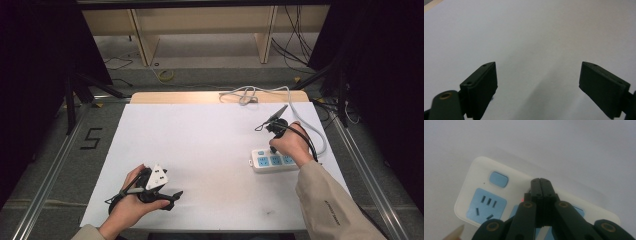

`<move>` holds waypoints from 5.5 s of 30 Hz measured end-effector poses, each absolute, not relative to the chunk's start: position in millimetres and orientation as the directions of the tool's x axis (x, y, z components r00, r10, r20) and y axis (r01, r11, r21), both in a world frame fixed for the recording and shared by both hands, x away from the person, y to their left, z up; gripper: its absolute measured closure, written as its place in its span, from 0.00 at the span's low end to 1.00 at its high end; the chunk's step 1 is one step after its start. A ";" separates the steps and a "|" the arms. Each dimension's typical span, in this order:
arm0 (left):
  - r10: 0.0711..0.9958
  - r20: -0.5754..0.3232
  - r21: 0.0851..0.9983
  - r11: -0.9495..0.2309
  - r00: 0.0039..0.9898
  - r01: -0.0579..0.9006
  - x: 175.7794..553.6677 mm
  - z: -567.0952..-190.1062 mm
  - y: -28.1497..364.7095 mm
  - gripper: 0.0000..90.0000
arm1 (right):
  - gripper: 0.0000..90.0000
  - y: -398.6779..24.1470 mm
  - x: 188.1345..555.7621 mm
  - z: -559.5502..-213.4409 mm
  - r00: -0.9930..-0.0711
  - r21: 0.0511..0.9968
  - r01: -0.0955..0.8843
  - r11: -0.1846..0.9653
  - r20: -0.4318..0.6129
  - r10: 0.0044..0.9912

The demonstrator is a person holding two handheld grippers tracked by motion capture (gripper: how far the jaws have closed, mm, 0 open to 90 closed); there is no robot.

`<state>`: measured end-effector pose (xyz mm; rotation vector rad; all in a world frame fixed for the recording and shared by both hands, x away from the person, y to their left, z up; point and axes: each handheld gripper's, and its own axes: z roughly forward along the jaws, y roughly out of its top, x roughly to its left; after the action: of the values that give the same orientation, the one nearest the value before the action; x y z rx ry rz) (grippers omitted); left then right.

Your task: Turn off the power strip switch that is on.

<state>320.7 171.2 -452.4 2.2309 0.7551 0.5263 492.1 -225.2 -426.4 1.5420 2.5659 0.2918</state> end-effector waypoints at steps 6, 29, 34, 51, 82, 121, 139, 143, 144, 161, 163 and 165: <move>0.652 0.143 0.735 -0.573 0.744 0.361 320.9 -452.7 171.3 0.16 | 1.00 -225.9 490.7 -426.8 -0.472 0.246 0.852 0.462 -0.021 0.881; 0.653 0.140 0.736 -0.571 0.744 0.363 321.7 -453.3 170.9 0.16 | 1.00 -231.0 489.9 -427.2 -0.463 0.272 0.854 0.443 0.011 0.886; 0.652 0.141 0.734 -0.574 0.745 0.363 321.8 -453.2 170.9 0.16 | 1.00 -230.5 489.0 -427.1 -0.461 0.275 0.855 0.440 0.011 0.887; 0.652 0.140 0.734 -0.574 0.746 0.364 322.0 -453.3 170.9 0.16 | 1.00 -230.2 488.3 -427.1 -0.470 0.279 0.848 0.451 -0.001 0.883; 0.650 0.142 0.732 -0.577 0.746 0.363 322.6 -453.3 170.3 0.16 | 0.98 -233.6 477.0 -413.7 -0.482 0.430 0.793 0.431 0.011 0.876; 0.658 0.140 0.736 -0.569 0.740 0.367 322.3 -452.9 171.3 0.16 | 0.78 -235.8 454.4 -406.3 -0.506 0.627 0.673 0.392 0.004 0.862; 0.664 0.145 0.736 -0.568 0.734 0.368 322.5 -452.8 172.3 0.16 | 0.64 -241.4 430.5 -404.3 -0.550 0.682 0.623 0.383 0.033 0.835; 0.669 0.144 0.739 -0.563 0.729 0.371 322.6 -452.8 172.6 0.16 | 0.59 -241.0 424.3 -403.6 -0.567 0.689 0.609 0.392 0.032 0.823; 0.671 0.144 0.739 -0.562 0.728 0.372 322.6 -452.8 172.8 0.16 | 0.58 -240.7 423.0 -403.3 -0.573 0.695 0.601 0.395 0.030 0.819; 0.678 0.142 0.743 -0.554 0.721 0.375 322.5 -452.3 175.1 0.16 | 0.42 -242.7 394.7 -408.7 -0.626 0.749 0.547 0.374 0.069 0.777; 0.679 0.144 0.743 -0.555 0.720 0.374 322.7 -452.3 175.4 0.16 | 0.42 -244.5 390.4 -410.4 -0.633 0.757 0.536 0.373 0.067 0.772; 0.679 0.142 0.742 -0.555 0.720 0.377 322.6 -452.3 175.5 0.16 | 0.40 -247.4 386.0 -412.4 -0.640 0.766 0.525 0.371 0.067 0.765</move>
<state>322.6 175.5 -452.3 2.2093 0.7966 0.5465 386.0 -247.4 -412.4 1.1370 2.3365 1.1389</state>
